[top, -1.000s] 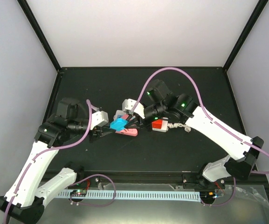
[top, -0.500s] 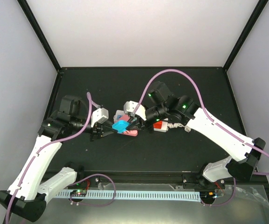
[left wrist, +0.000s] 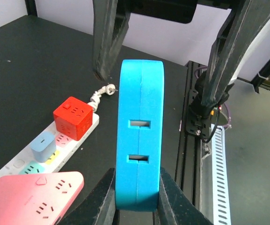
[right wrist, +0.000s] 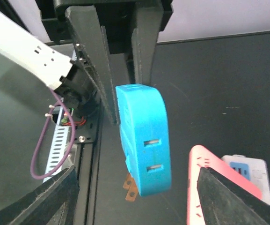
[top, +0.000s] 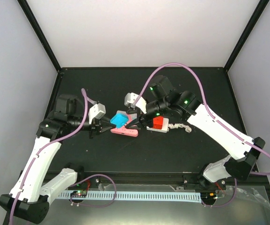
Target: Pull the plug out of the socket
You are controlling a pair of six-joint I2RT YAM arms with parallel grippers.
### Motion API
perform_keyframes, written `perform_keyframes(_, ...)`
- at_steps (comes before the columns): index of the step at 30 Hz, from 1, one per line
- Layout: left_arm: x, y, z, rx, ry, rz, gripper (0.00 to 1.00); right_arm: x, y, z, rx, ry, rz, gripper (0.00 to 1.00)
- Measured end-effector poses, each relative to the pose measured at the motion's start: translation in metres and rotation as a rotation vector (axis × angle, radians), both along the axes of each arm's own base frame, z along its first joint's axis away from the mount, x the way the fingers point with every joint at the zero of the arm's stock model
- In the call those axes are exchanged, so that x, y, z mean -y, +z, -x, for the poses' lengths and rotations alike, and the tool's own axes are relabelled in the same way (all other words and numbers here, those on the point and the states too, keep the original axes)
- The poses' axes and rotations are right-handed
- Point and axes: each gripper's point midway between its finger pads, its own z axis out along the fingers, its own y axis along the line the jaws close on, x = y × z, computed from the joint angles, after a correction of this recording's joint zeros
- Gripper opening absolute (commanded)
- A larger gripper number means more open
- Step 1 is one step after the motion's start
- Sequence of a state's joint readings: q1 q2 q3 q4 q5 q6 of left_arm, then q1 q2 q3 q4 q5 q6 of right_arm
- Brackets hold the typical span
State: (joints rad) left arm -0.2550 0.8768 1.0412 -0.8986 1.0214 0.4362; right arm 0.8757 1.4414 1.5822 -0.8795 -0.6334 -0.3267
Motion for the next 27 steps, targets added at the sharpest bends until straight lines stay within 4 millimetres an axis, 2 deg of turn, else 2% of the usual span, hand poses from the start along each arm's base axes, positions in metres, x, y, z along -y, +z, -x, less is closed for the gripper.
perform_keyframes(4, -0.002, 0.003, -0.005, -0.021, 0.024, 0.016, 0.01, 0.002, 0.007, -0.012, 0.028, -0.042, -0.003, 0.74)
perform_keyframes(11, -0.005, 0.012, -0.018, 0.011, 0.095, 0.006, 0.01, 0.005, 0.012, -0.019, 0.013, -0.089, 0.011, 0.75)
perform_keyframes(17, -0.019, 0.035, -0.038, 0.139, 0.269, 0.006, 0.01, 0.007, 0.015, -0.013, -0.132, -0.082, -0.009, 0.84)
perform_keyframes(21, -0.022, 0.040, -0.045, 0.153, 0.305, 0.008, 0.02, 0.003, 0.016, -0.002, -0.249, -0.043, -0.029, 0.95)
perform_keyframes(27, -0.020, 0.039, -0.053, 0.134, 0.311, 0.016, 0.02, -0.009, 0.017, 0.006, -0.431, -0.017, -0.057, 0.97)
